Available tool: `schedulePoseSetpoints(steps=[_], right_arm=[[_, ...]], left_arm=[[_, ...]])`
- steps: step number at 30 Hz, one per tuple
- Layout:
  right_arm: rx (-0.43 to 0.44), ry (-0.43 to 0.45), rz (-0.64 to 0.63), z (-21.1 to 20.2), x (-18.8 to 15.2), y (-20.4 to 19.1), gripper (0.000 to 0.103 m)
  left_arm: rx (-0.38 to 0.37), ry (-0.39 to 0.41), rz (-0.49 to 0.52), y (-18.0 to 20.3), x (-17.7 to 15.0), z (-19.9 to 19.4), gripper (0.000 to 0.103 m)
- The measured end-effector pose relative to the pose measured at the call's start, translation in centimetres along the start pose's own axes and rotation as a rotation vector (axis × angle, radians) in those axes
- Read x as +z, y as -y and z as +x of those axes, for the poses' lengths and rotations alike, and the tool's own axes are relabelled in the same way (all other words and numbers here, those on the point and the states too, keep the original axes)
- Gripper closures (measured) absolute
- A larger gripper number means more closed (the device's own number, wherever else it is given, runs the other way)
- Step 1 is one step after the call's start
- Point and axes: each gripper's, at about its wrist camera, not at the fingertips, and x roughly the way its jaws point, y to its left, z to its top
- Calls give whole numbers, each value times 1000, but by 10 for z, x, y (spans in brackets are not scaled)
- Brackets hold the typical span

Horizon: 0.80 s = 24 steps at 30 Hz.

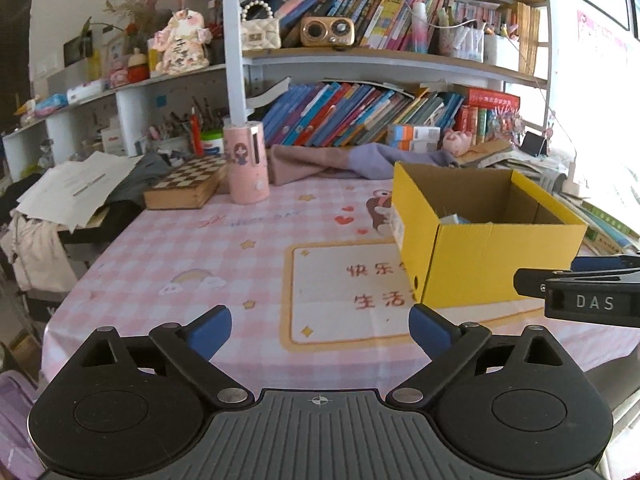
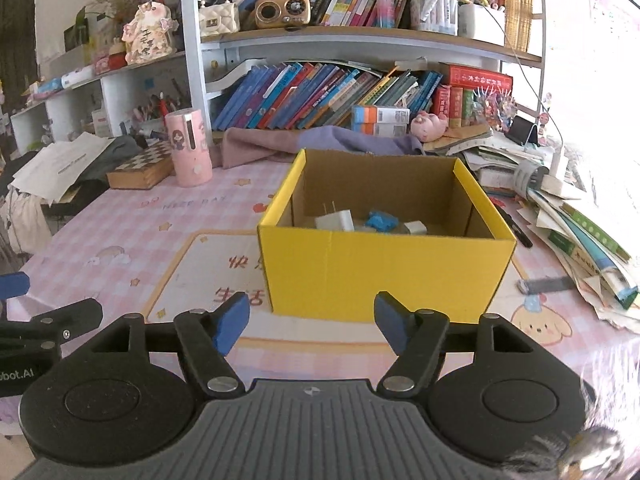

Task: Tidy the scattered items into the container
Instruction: 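Lift both open tools out of the yellow box and back away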

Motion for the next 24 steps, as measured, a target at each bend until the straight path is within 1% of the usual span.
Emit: schedulePoseSetpoints(steps=[4,8,10,12,18,24], right_arm=[[2,-3,0,-8,-7,-3,31],[4,-11,-1,-13,-12,-6,26],[5,-23,1,-14,-14,-6,19],[9,-34,5,-15,-15,-7,16],[16,-60,-10,-16,-21,-12,13],[26,-79,-17,-18,-26,-14,10]], left_arm=[[9,2,-3,-3,-5,-9,3],[22,-5,6,-3,-8,-14,1],[30,-17,14,-2,-9,-14,1],[26,-33,15,-3,-11,-14,1],[34,-59,-8,-5,-15,-15,1],[44,-72,4,-2,-19,-17,0]])
